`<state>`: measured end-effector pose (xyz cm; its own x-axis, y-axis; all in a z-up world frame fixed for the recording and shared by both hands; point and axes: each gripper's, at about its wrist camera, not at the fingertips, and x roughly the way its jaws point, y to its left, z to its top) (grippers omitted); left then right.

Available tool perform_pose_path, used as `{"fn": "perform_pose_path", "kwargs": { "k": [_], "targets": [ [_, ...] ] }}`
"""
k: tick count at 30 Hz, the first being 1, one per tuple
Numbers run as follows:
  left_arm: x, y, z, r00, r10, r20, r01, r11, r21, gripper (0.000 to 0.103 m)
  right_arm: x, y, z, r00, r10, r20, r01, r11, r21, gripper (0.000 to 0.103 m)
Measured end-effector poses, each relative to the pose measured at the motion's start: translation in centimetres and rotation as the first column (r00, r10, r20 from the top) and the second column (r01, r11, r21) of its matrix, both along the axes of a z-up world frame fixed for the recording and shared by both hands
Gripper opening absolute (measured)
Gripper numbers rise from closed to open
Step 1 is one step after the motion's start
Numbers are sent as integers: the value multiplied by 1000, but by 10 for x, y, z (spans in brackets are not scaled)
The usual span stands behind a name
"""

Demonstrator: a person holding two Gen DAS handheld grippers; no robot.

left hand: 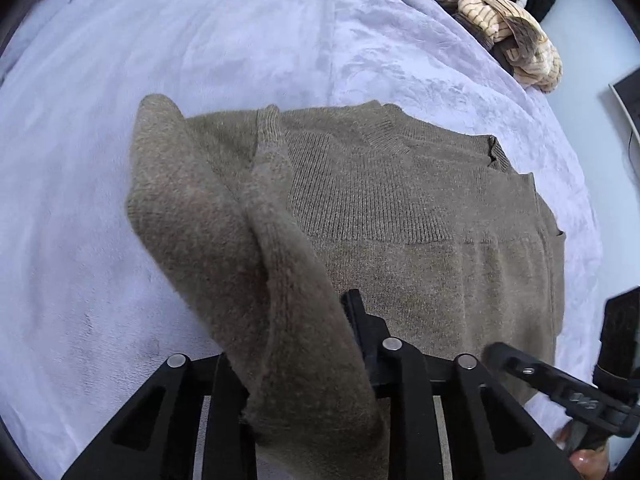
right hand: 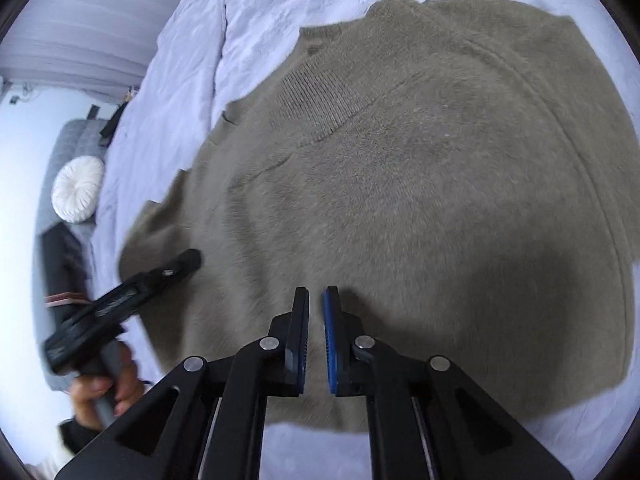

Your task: Fold small clothes

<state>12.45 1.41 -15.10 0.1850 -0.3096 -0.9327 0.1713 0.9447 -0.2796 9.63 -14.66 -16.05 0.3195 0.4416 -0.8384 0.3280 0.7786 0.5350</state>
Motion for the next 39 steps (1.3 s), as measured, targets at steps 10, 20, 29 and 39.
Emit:
{"fn": "perform_pose_path", "kwargs": {
  "k": [10,20,29,39],
  "targets": [
    [-10,-77,80,967,-167,192,172,985,-9,23,-16,-11,-9,1000,6,3,-6,997,77,8],
    [-38,-241,75,867,-455,200,456,889,44,23,-78,-95,2,966,-251,70,235,955,178,12],
    [-56,-281,34,843,-520,138,513,854,87,66,-107,-127,-31,931,-364,33,331,879,343,12],
    [-69,-258,85,822,-506,262,524,852,3,82,-135,-149,-46,861,-507,30,433,764,478,33]
  ]
}}
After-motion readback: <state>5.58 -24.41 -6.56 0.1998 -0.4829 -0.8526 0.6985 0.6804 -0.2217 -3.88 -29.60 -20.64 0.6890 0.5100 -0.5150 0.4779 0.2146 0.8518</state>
